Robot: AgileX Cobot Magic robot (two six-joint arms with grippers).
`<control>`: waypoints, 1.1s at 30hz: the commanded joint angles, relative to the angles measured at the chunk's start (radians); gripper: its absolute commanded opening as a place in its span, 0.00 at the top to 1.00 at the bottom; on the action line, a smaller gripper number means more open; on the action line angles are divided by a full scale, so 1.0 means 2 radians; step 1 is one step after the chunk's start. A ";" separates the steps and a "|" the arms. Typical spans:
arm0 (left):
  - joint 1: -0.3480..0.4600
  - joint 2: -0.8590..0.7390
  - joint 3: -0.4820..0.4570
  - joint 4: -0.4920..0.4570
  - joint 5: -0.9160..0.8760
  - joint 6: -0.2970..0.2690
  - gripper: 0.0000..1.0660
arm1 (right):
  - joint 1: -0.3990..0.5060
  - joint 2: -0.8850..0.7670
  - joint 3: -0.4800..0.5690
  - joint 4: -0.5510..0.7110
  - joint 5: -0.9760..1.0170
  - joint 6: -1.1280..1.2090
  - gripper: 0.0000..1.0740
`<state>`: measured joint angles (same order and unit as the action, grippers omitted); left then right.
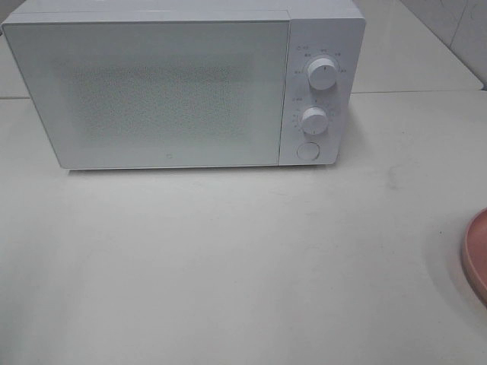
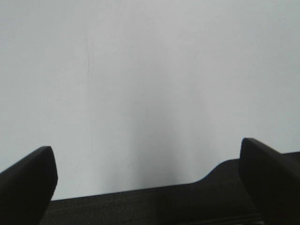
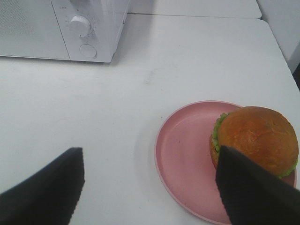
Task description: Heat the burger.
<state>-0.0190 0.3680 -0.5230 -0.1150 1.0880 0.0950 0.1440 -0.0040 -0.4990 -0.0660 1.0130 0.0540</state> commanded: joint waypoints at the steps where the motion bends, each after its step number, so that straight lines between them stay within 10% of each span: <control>1: 0.001 -0.029 0.003 0.001 -0.009 0.002 0.08 | -0.002 -0.014 0.001 0.001 -0.008 -0.006 0.29; 33: 0.042 -0.200 0.004 -0.018 -0.010 -0.008 0.08 | -0.002 -0.013 0.001 0.001 -0.008 -0.006 0.29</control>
<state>0.0650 -0.0050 -0.5200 -0.1440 1.0810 0.0870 0.1440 -0.0040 -0.4990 -0.0660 1.0130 0.0540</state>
